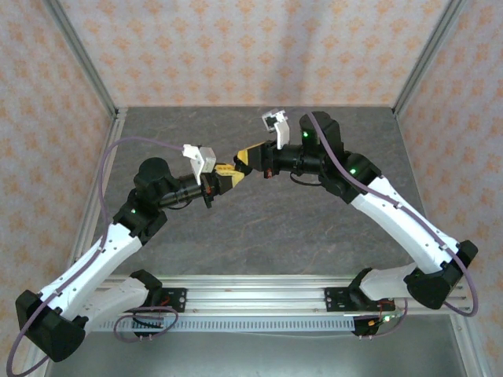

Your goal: Insert wireless bluetooth earbuds into charging case

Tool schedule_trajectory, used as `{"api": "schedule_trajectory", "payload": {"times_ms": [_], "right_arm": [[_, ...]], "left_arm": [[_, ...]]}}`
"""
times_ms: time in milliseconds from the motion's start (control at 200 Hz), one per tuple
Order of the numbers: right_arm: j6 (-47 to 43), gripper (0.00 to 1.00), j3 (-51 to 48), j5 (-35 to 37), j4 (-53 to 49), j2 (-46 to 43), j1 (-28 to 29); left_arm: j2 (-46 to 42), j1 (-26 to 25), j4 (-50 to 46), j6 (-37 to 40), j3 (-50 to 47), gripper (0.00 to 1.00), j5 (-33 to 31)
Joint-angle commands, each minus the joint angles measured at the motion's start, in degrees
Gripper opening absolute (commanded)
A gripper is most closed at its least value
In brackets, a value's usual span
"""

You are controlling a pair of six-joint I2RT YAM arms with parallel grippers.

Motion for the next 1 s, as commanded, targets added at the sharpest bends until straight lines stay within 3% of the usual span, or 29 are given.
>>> {"api": "schedule_trajectory", "payload": {"times_ms": [0,435,991], "right_arm": [[-0.79,0.08,1.06,-0.7,-4.09,0.43,-0.59],[5.13,0.08,0.11,-4.52,-0.32,-0.12,-3.12],[3.21,0.12,0.13,-7.74,-2.41,2.34,-2.79]], "left_arm": [[-2.1,-0.54,3.15,0.58,1.91,0.0,0.65],[-2.28,-0.8,3.95,0.34,1.8,0.0,0.56],[-2.32,-0.93,4.18,0.25,2.3,0.0,0.31]]}}
